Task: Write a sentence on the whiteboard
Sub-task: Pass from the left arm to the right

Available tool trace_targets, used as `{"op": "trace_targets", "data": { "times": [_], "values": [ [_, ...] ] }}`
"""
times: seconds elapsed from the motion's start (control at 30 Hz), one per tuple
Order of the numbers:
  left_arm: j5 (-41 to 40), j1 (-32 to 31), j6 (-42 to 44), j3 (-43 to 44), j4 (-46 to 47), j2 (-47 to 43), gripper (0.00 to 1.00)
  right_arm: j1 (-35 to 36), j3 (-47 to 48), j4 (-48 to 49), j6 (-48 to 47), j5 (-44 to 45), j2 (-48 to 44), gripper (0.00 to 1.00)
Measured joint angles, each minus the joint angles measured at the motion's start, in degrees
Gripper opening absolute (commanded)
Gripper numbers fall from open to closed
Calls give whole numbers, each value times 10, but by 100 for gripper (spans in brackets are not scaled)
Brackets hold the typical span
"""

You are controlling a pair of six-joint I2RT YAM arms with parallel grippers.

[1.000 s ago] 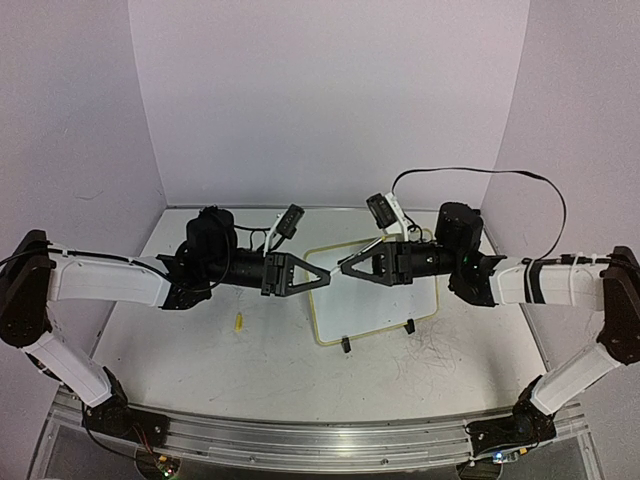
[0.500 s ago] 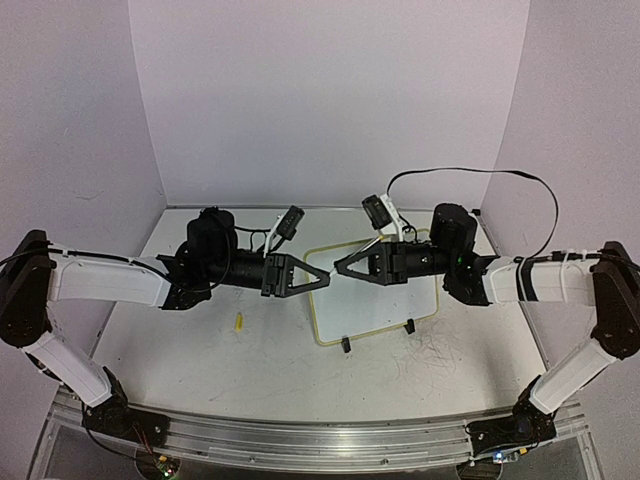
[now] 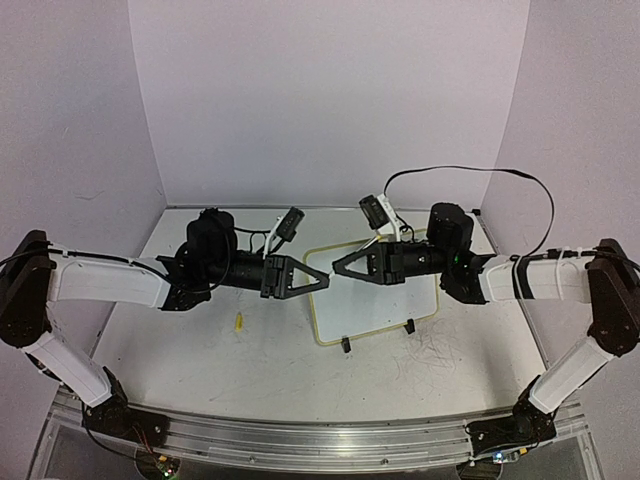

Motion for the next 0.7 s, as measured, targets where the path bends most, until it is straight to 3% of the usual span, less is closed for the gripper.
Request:
{"op": "trace_targets", "data": {
  "times": [0.07,0.17,0.37,0.53,0.7],
  "values": [
    [-4,1,6,-3,1,-1,71,1,0,-4,-7,5,-2,0],
    [-15,7,11,-21,-1,-14,91,1,0,-42,-38,39,-21,0],
    [-69,48,12,-78,-4,-73,97,-29,-42,-102,-87,189,-121,0],
    [-145,84,1,-107,-3,-102,99,-82,-99,-74,-125,257,-179,0],
    [-193,91,-16,-106,1,-71,99,-66,-141,-33,-185,306,-201,0]
  ]
}}
